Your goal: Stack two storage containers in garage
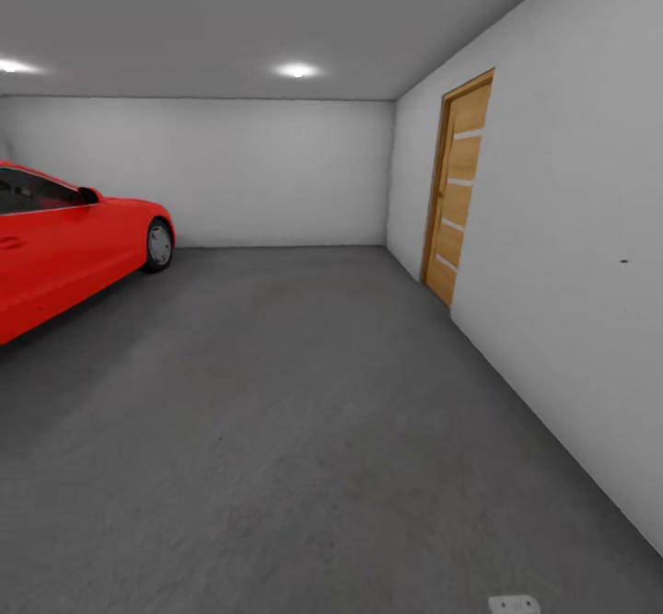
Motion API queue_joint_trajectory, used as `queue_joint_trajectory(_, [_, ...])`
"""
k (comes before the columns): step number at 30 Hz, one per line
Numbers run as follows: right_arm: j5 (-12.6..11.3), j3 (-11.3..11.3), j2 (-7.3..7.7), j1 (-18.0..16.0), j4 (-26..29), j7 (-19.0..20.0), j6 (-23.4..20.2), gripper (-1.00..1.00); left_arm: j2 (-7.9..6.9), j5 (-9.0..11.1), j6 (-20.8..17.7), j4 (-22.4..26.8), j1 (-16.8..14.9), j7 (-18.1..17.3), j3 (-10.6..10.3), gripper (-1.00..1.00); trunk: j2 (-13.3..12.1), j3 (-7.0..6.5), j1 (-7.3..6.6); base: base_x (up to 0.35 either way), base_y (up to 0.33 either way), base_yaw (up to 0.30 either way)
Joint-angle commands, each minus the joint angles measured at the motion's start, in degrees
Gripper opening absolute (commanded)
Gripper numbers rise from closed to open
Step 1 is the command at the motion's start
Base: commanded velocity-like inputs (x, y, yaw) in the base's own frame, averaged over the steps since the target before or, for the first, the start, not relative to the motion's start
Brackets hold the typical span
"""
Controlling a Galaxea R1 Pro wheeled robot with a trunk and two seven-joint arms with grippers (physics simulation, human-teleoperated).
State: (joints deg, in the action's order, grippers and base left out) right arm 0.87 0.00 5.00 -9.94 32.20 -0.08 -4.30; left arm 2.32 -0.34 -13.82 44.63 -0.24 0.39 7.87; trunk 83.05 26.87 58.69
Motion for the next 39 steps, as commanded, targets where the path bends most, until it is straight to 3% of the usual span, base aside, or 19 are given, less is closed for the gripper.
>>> queue_joint_trajectory(1, [0.09, 0.0, 0.01, 0.01, 0.15, -0.01, -0.36, 1.0, 0.06, -0.06, -0.33, 0.1, -0.02, 0.04, 0.13, 1.0, 0.03, 0.06, 0.03, 0.322, 0.0, 0.297])
queue_joint_trajectory(32, [0.09, 0.0, 0.04, 0.01, 0.15, -0.01, -0.36, 1.0, 0.06, -0.1, -0.33, 0.1, -0.02, 0.05, 0.15, 1.0, 0.03, 0.06, 0.03, 0.323, 0.0, 0.296])
queue_joint_trajectory(39, [0.09, 0.0, 0.05, 0.01, 0.15, 0.07, -0.36, 1.0, 0.06, -0.1, -0.33, 0.1, -0.02, 0.05, 0.17, 1.0, 0.03, 0.06, 0.03, 0.323, 0.0, 0.065])
